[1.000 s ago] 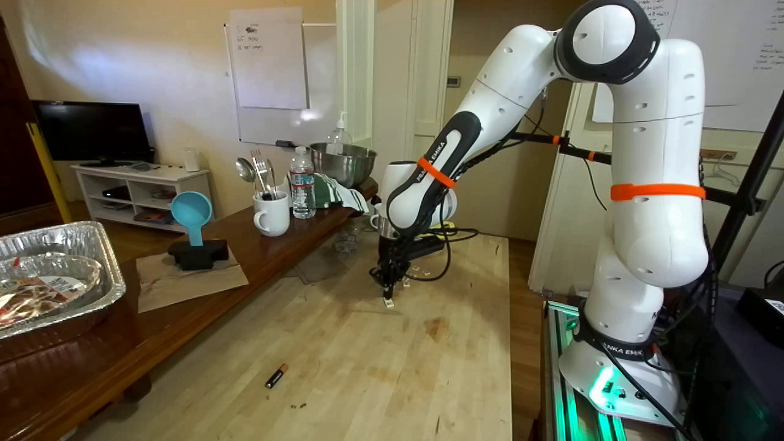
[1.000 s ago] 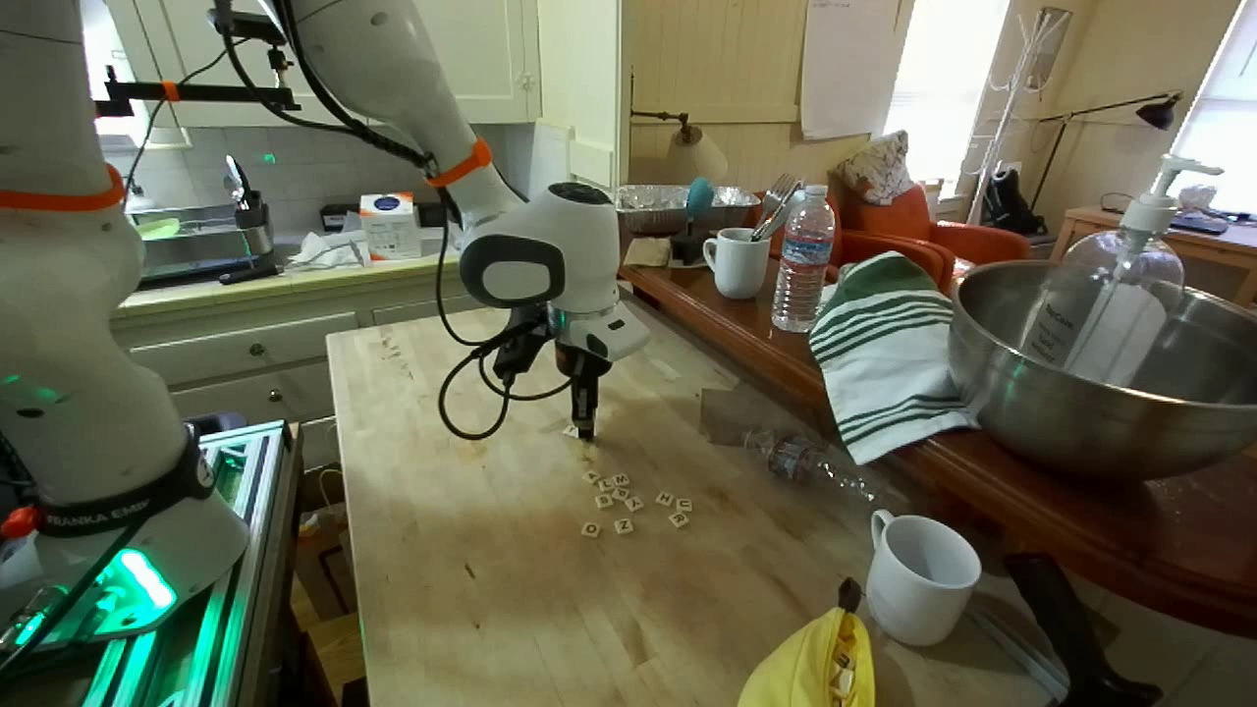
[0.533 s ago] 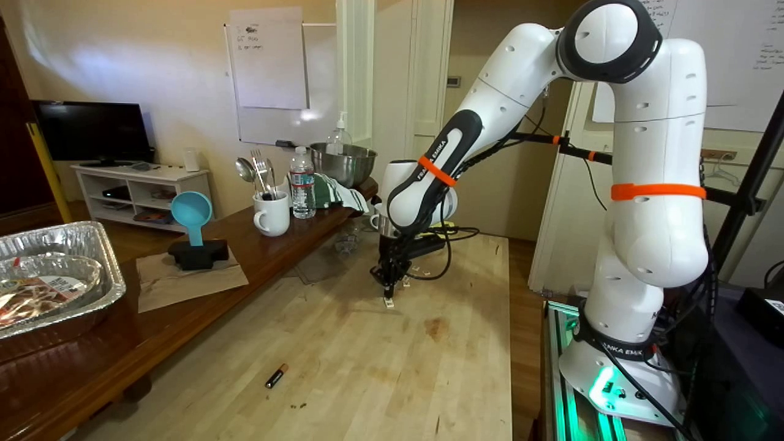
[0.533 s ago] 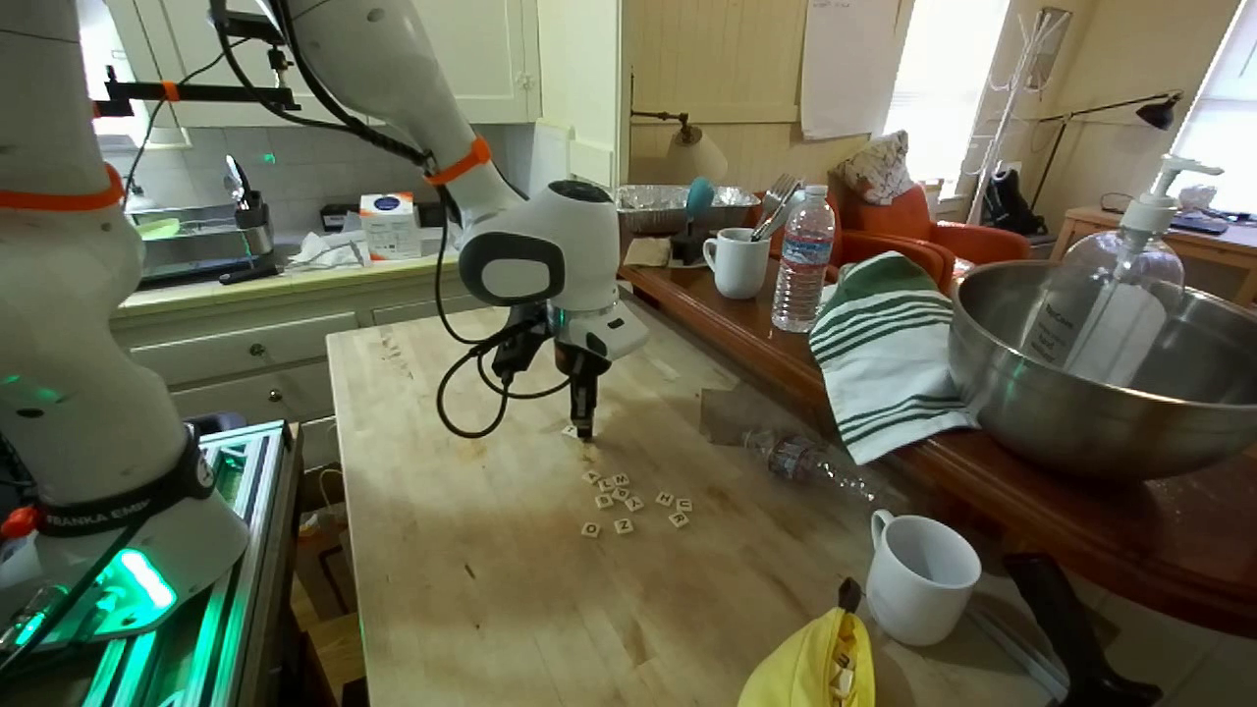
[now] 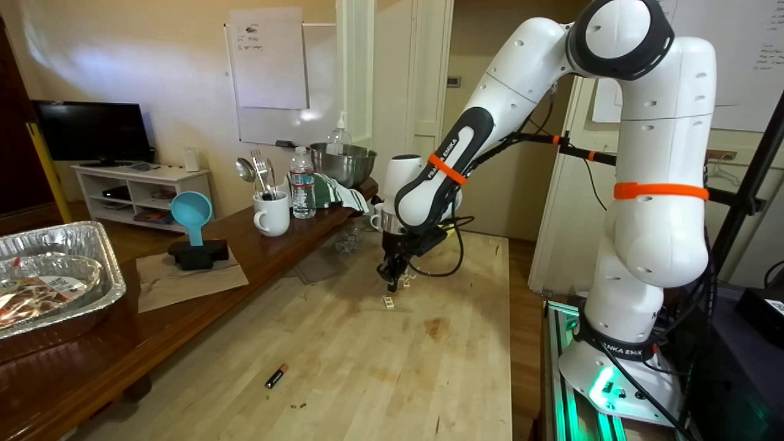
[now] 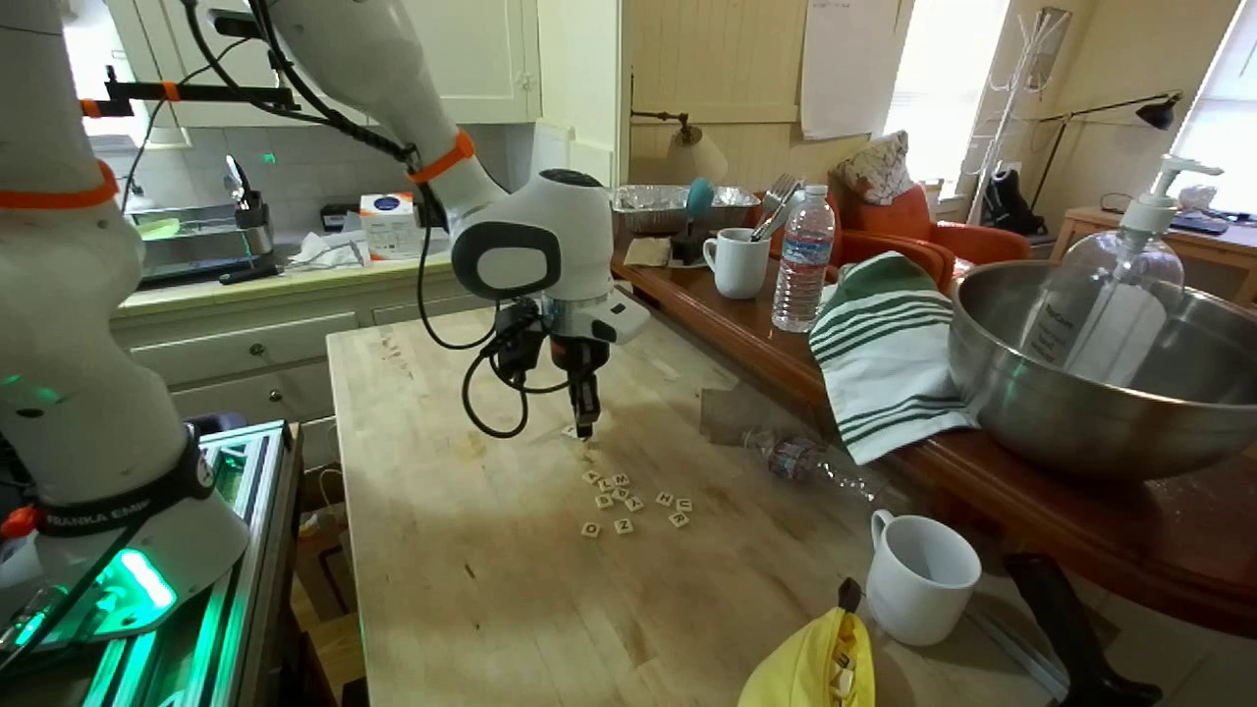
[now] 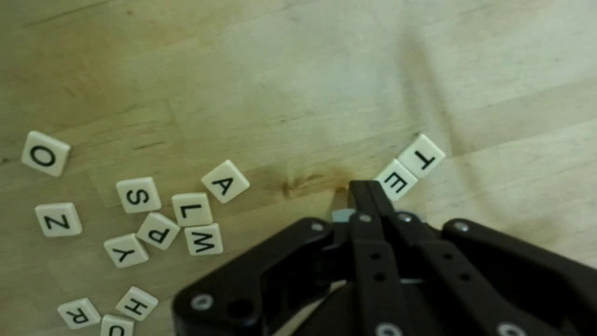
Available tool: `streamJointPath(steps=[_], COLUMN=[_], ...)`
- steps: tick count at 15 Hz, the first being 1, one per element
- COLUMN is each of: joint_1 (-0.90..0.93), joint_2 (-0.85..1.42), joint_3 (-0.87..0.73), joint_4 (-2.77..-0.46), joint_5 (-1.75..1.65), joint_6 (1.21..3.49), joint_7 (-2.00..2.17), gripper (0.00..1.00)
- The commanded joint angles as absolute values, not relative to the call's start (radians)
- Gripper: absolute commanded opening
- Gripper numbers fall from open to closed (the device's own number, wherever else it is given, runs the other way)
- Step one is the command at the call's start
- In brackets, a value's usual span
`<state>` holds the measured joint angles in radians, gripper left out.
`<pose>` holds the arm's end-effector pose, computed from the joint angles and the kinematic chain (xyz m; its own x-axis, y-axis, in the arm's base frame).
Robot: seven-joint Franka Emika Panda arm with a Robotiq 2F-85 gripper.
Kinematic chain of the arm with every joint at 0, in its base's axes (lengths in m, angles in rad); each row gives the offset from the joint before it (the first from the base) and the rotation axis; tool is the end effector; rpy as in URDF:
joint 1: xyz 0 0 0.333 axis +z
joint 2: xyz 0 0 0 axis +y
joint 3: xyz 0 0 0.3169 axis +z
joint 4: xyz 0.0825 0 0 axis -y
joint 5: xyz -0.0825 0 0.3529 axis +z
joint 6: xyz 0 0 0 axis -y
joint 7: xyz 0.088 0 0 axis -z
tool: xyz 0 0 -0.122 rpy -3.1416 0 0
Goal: Align the blocks on the table
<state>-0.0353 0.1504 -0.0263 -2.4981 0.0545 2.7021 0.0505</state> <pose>0.4622 -0.0302 0.2451 0.9857 -0.1601 0.0520 -0.1590 -0.9870 -0.0245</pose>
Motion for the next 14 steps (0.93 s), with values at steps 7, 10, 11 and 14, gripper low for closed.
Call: streamJointPath(steps=[7, 10, 11, 14], joint_1=[-0.054, -0.064, -0.067, -0.072], joint_2=[0.098, 0.114, 0.119, 0.136], joint_3=[-0.07, -0.073, -0.076, -0.094], joint_4=[-2.547, -2.542, -2.538, -2.529], joint_5=[-0.275, -0.328, -0.354, -0.445], joint_6=[2.712, 2.737, 2.739, 2.761], joint_7=[-0.212, -0.334, -0.367, -0.409], gripper=[0.0, 0.0, 0.0, 0.0])
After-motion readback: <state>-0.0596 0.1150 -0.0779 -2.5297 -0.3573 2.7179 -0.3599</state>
